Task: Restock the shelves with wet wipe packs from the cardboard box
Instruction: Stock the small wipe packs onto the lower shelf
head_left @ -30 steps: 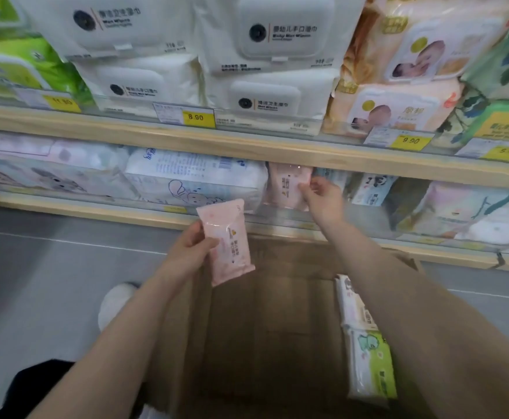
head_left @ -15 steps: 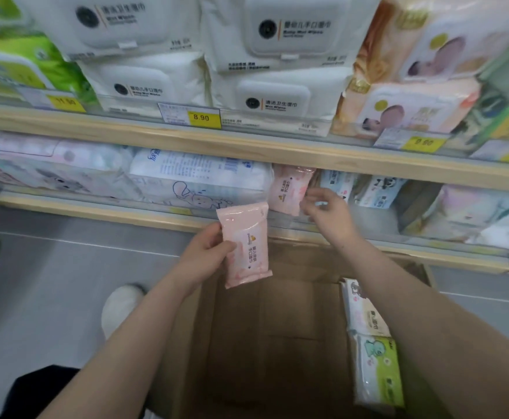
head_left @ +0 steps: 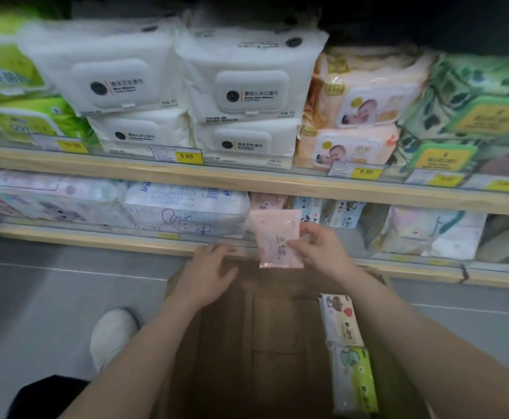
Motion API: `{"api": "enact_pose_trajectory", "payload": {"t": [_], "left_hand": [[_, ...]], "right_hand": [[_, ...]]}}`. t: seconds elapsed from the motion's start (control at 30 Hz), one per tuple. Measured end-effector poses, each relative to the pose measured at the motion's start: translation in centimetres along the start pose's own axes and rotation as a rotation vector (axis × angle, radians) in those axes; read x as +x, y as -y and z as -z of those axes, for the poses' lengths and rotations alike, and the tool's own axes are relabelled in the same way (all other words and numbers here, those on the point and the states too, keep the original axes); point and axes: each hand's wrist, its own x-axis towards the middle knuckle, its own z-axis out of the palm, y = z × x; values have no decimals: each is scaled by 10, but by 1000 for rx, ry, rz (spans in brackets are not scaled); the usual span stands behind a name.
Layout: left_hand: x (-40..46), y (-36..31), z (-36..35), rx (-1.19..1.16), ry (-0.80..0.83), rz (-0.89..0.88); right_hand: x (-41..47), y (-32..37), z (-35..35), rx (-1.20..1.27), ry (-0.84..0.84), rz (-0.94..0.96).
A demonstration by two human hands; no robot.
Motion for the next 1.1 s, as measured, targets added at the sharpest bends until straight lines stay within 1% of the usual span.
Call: {"api": "enact_pose_trajectory", "payload": {"t": [0.03,0.07,0.1,0.17,0.27,0.37,0.5,0.57,0.63,0.7,0.8,0.87,0.9,0.93,1.03,1.1], "left_hand": [[-1,15,-4,155,-13,17],[-4,29,-8,233,4,51],[-7,40,-14,253,32,73],[-14,53,-28,274,56,64],[-20,59,-45,314,4,42],[-17,63,-51,288,-39,37],[-16,68,-55,248,-64,29],[-17,70,-57,263,-56,21],[-18,72,-57,297,-55,13],[-19,71,-57,334,-51,28],[-20,57,-56,369,-83,96],[-22,34,-60,340,-149,134],[-22,20,-64,307,-178,124],[-24,4,-70,275,-168,98],[-32,-46,-101,218,3,5],[-41,-73,-122,125,129,35]], "right_hand": [[8,-2,1,-42,-56,21],[17,-5,1,-73,-107,36],[25,-7,0,-103,-149,49],[44,-12,-7,-147,-217,57],[75,-22,-23,-158,-277,-5],[100,-37,-42,-109,-256,-83],[108,-43,-54,-362,-187,-140],[105,-39,-52,-583,-108,-175],[101,-37,-44,-674,-43,-167],[91,-37,-31,-671,8,-124],[57,-38,-4,-633,1,-64],[24,-44,20,-606,-17,-45],[5,-48,33,-600,-22,-45],[-15,-54,46,-594,-38,-57],[-76,-77,78,-543,-180,-100],[-113,-94,90,-459,-264,-163]]}}
